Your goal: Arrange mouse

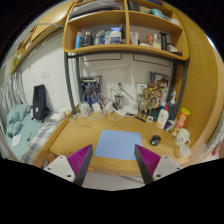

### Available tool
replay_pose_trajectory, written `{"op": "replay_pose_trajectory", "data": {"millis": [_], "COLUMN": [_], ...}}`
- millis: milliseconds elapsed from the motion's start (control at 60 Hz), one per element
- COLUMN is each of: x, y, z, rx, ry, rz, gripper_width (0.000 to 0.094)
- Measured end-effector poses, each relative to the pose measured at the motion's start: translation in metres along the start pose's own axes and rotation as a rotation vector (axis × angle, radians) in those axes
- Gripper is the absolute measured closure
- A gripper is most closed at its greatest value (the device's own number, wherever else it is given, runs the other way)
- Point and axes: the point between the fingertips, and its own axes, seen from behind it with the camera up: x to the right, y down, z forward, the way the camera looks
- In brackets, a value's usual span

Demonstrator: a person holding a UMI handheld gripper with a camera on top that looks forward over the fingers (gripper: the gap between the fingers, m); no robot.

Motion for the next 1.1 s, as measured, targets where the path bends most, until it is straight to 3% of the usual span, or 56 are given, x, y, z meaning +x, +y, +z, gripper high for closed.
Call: {"op": "replay_pose_trajectory", "data": {"millis": [100, 433, 567, 1100], "x": [0.019, 0.181, 0.228, 0.261], "y": [0.026, 0.148, 0.173, 0.122], "z": [0.008, 0.038, 0.060, 0.265], "rx": [-0.033, -0.204, -0.248, -0.324], "ry": [0.012, 0.247, 0.290, 0.164], "rz": [0.025, 0.117, 0.148, 0.136], "gripper_width": [0.0081, 0.0094, 0.0107, 0.0142]}}
